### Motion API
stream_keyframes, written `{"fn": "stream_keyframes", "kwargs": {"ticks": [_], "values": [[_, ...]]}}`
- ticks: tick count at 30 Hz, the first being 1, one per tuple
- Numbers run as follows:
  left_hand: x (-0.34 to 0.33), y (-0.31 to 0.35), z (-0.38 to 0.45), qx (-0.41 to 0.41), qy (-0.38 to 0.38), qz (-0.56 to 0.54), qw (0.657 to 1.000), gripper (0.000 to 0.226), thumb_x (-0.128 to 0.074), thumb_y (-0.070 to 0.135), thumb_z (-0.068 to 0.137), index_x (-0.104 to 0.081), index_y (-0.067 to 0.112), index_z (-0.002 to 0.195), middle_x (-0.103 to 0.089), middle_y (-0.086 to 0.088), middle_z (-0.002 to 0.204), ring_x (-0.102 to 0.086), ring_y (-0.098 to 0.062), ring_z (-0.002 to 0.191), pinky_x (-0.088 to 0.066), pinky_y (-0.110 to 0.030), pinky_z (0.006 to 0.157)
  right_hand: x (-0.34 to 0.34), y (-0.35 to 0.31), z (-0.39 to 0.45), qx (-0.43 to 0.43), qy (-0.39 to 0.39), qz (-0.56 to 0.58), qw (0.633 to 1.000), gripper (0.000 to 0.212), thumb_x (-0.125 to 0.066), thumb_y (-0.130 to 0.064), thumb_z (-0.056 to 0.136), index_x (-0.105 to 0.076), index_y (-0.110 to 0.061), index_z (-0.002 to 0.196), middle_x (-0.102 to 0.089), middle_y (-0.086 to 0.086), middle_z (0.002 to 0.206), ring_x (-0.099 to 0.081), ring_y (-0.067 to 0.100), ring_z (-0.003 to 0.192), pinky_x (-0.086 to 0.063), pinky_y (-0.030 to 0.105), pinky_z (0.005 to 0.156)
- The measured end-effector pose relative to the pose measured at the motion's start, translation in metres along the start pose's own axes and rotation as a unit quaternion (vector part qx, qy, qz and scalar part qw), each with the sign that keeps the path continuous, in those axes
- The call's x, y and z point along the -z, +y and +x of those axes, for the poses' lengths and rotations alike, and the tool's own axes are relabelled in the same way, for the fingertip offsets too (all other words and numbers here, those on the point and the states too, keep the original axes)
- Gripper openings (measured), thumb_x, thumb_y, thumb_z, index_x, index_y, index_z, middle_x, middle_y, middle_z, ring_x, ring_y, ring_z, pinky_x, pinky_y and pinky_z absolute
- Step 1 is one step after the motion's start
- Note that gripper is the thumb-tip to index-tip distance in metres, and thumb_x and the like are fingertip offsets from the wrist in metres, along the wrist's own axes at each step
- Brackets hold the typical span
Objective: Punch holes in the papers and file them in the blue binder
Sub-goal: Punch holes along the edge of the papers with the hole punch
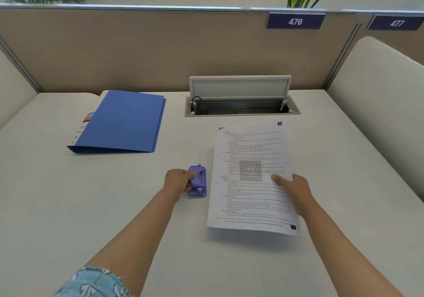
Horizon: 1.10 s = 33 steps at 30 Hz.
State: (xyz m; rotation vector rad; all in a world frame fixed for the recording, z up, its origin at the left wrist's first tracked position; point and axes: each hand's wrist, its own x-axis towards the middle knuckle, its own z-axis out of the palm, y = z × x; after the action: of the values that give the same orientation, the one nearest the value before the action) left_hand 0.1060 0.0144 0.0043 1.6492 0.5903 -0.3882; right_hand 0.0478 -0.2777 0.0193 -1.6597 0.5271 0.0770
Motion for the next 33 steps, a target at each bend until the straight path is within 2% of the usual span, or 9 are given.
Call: {"fn": "stream_keyframes", "kwargs": {"ticks": [5,7,10,14,18,23,27,29,33], "values": [[-0.037,0.008,0.002,0.019,-0.047,-0.012,0.999,0.005,-0.053,0.000,0.090,-0.057,0.002,0.093,-0.058,-0.009,0.072,-0.054,-0.017,0.062,-0.049,-0.024,0.057,0.021,-0.012,0.004,0.028,0.000,0.041,0.999,0.012,-0.069,-0.018,0.083,-0.067,-0.015,0.094,-0.071,0.004,0.093,-0.070,0.018,0.076,-0.057,0.025,0.060],[-0.054,0.012,0.003,0.023,-0.067,-0.006,0.997,0.013,-0.052,-0.002,0.090,-0.058,0.002,0.101,-0.061,-0.012,0.077,-0.056,-0.018,0.064,-0.051,-0.025,0.062,0.030,-0.014,0.008,0.034,0.002,0.050,0.998,0.010,-0.069,-0.018,0.083,-0.067,-0.015,0.093,-0.072,0.004,0.093,-0.071,0.017,0.073,-0.058,0.024,0.058],[-0.074,0.017,0.003,0.017,-0.107,0.000,0.994,0.022,-0.051,-0.004,0.089,-0.063,-0.005,0.108,-0.068,-0.022,0.101,-0.062,-0.027,0.079,-0.056,-0.030,0.071,0.039,-0.017,0.014,0.036,0.000,0.057,0.998,0.011,-0.069,-0.018,0.083,-0.067,-0.014,0.093,-0.072,0.003,0.090,-0.073,0.011,0.064,-0.057,0.022,0.053],[-0.092,0.026,0.000,-0.006,-0.164,-0.032,0.986,0.024,-0.052,-0.005,0.090,-0.064,-0.004,0.111,-0.068,-0.015,0.100,-0.066,-0.022,0.079,-0.059,-0.020,0.059,0.050,-0.022,0.027,0.040,-0.015,0.060,0.997,0.019,-0.069,-0.019,0.083,-0.068,-0.011,0.099,-0.075,0.001,0.088,-0.074,0.013,0.067,-0.058,0.024,0.055],[-0.100,0.030,0.002,-0.012,-0.224,-0.057,0.973,0.032,-0.047,-0.004,0.090,-0.064,0.002,0.117,-0.071,-0.012,0.110,-0.067,-0.026,0.093,-0.058,-0.030,0.080,0.056,-0.028,0.038,0.043,-0.028,0.058,0.997,0.019,-0.069,-0.020,0.082,-0.068,-0.012,0.099,-0.074,0.003,0.092,-0.074,0.014,0.069,-0.059,0.025,0.057],[-0.091,0.032,0.002,0.010,-0.176,-0.148,0.973,0.027,-0.045,0.015,0.096,-0.065,0.001,0.108,-0.071,-0.012,0.095,-0.065,-0.024,0.081,-0.056,-0.031,0.073,0.052,-0.030,0.050,0.046,-0.043,0.061,0.996,0.012,-0.069,-0.018,0.083,-0.069,-0.014,0.094,-0.076,-0.003,0.083,-0.074,0.014,0.068,-0.057,0.023,0.055],[-0.073,0.026,-0.008,0.047,-0.176,-0.196,0.964,0.043,-0.040,0.040,0.097,-0.063,0.004,0.104,-0.070,-0.011,0.093,-0.065,-0.026,0.086,-0.052,-0.035,0.076,0.037,-0.027,0.051,0.044,-0.059,0.054,0.996,0.008,-0.071,-0.019,0.081,-0.069,-0.018,0.089,-0.076,-0.004,0.082,-0.074,0.013,0.067,-0.059,0.025,0.057],[-0.061,0.022,-0.017,0.033,-0.177,-0.186,0.966,0.036,-0.047,0.036,0.095,-0.065,0.007,0.104,-0.071,-0.010,0.098,-0.066,-0.027,0.091,-0.053,-0.036,0.078,0.024,-0.025,0.048,0.044,-0.072,0.046,0.995,0.008,-0.071,-0.019,0.081,-0.069,-0.018,0.089,-0.075,-0.002,0.084,-0.073,0.012,0.066,-0.059,0.025,0.059],[-0.034,0.014,-0.031,-0.004,-0.107,-0.110,0.988,0.009,-0.056,0.004,0.089,-0.064,0.006,0.093,-0.071,-0.009,0.103,-0.069,-0.024,0.087,-0.058,-0.033,0.073,-0.004,-0.021,0.040,0.037,-0.087,0.026,0.995,0.008,-0.070,-0.018,0.082,-0.069,-0.017,0.090,-0.074,0.003,0.090,-0.072,0.021,0.074,-0.058,0.031,0.066]]}}
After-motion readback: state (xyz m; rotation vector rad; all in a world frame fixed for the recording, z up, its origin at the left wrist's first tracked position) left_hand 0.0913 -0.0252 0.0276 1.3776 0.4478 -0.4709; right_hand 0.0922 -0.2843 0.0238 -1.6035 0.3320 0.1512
